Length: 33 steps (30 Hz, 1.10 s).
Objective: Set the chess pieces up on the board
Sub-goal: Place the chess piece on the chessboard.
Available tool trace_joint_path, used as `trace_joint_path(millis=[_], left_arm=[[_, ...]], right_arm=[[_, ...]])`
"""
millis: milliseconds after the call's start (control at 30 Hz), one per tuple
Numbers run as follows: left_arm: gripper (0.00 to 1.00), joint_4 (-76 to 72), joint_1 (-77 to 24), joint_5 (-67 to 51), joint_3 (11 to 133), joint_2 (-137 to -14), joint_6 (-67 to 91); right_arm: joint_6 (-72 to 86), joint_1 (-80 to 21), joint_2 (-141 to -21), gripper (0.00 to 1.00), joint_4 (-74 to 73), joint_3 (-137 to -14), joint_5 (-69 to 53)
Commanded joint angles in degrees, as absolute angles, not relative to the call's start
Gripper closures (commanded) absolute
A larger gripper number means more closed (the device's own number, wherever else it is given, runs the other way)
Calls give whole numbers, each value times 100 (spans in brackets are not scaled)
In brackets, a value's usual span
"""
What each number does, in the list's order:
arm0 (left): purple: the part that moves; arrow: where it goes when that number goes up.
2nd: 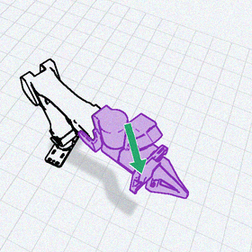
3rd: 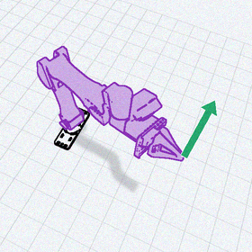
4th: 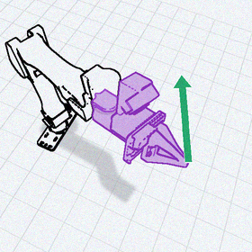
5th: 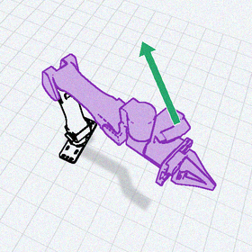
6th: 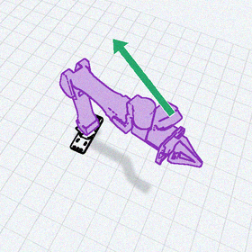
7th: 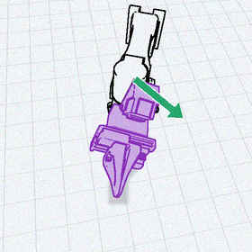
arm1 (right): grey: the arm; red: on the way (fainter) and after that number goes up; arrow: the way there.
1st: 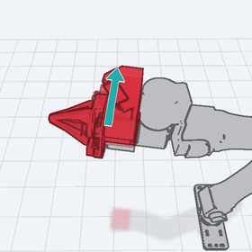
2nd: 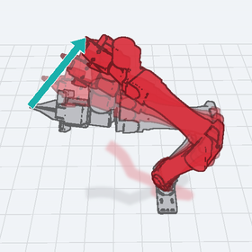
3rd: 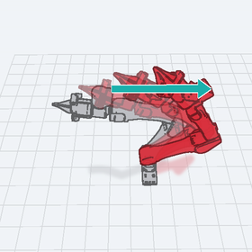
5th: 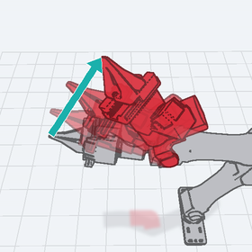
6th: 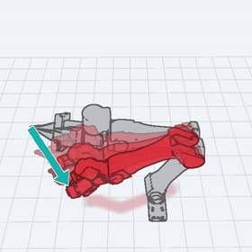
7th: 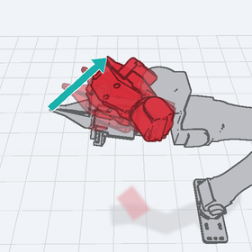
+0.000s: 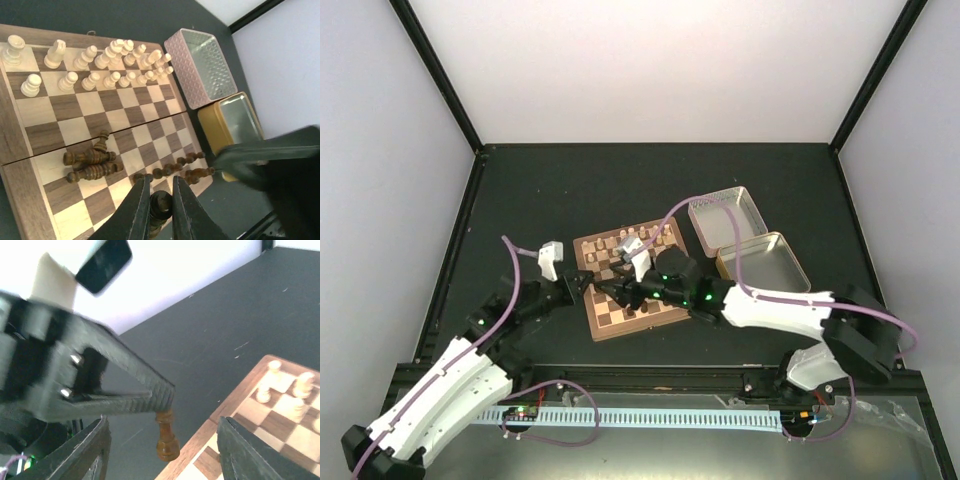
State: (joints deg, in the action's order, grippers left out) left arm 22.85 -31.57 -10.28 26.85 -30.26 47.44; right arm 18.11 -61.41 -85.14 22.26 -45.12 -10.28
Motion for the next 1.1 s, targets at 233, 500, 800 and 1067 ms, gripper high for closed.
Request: trace_joint_path(millis=[233,500,800,1067], left_arm=[[98,1008,-3821,-460,1975,-3519,3524],[96,-11,-4702,120,1107,-3700,3156],[86,-561,-5413,1106,668,-3570,2819],[40,390,-5498,1268,977,-3025,3131]], right_arm=[[2677,-6102,-6867,40,750,-4136,2019],[2890,-6024,-6688,39,503,-4025,2286],[2897,-6003,-6785,39,422,-4093,2239],[2973,-5962,-6675,39,277,-4164,2228]])
